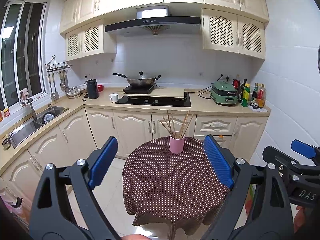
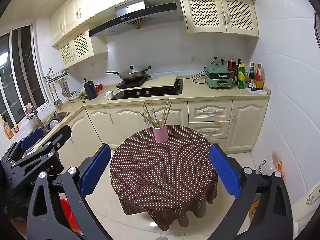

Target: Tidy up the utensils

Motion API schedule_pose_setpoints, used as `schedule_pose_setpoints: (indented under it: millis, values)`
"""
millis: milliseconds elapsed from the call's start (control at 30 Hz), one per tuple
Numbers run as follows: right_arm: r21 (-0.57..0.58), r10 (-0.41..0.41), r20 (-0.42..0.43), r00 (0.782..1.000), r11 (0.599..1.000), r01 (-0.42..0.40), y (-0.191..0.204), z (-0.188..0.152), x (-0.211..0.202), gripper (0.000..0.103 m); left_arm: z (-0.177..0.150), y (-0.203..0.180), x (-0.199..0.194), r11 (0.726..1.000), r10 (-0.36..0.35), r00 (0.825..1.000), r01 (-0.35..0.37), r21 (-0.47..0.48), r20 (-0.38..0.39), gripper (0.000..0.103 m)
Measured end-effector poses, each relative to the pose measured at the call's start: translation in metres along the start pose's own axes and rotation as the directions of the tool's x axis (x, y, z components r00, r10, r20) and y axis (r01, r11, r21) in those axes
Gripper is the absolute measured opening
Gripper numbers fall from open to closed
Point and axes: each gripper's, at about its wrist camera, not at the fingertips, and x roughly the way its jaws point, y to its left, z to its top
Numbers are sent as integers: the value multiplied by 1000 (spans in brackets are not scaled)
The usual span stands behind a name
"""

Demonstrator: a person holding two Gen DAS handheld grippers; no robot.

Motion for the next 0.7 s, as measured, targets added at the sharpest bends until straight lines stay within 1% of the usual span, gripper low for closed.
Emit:
schedule_pose_setpoints:
  millis: [367, 700]
  values:
    - [-7, -1, -8, 1000, 1000, 1, 2, -1, -1, 95, -2, 0, 1, 1000, -3, 1000, 3, 4, 1, 87]
    - [-11, 5, 13, 1000, 1000, -5, 4, 3, -6, 95, -1, -1, 1, 1000, -3, 1000, 3, 9, -1, 87]
